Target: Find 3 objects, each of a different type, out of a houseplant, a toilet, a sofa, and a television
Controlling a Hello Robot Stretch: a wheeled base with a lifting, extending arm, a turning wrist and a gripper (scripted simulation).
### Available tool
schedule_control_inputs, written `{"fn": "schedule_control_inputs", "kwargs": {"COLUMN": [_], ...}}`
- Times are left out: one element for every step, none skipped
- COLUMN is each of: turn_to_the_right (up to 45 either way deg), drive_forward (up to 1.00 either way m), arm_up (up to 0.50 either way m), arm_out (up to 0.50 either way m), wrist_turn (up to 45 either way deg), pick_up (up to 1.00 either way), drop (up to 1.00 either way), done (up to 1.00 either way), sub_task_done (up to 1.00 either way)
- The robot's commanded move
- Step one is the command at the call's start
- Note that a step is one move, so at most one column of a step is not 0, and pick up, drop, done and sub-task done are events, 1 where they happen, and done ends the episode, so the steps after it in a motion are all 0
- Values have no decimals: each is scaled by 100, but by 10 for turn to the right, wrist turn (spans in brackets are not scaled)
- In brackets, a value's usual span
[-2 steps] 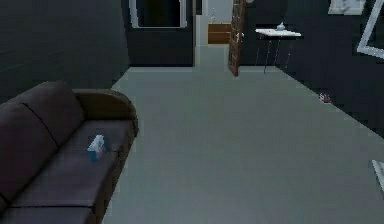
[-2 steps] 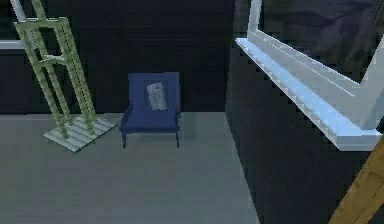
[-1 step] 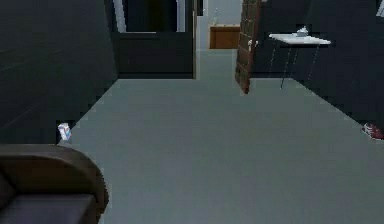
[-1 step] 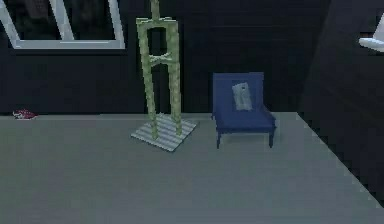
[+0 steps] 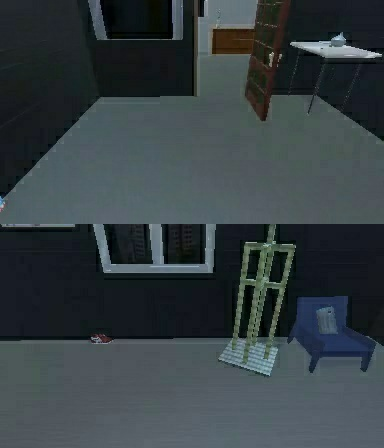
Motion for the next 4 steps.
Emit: {"fn": "schedule_control_inputs", "kwargs": {"turn_to_the_right": [-60, 0, 0, 0], "drive_forward": [0, 35, 100, 100], "arm_up": [0, 0, 0, 0], "arm_out": [0, 0, 0, 0], "wrist_turn": [0, 0, 0, 0], "pick_up": [0, 0, 0, 0], "drop": [0, 0, 0, 0], "done": [0, 0, 0, 0], "sub_task_done": [0, 0, 0, 0]}}
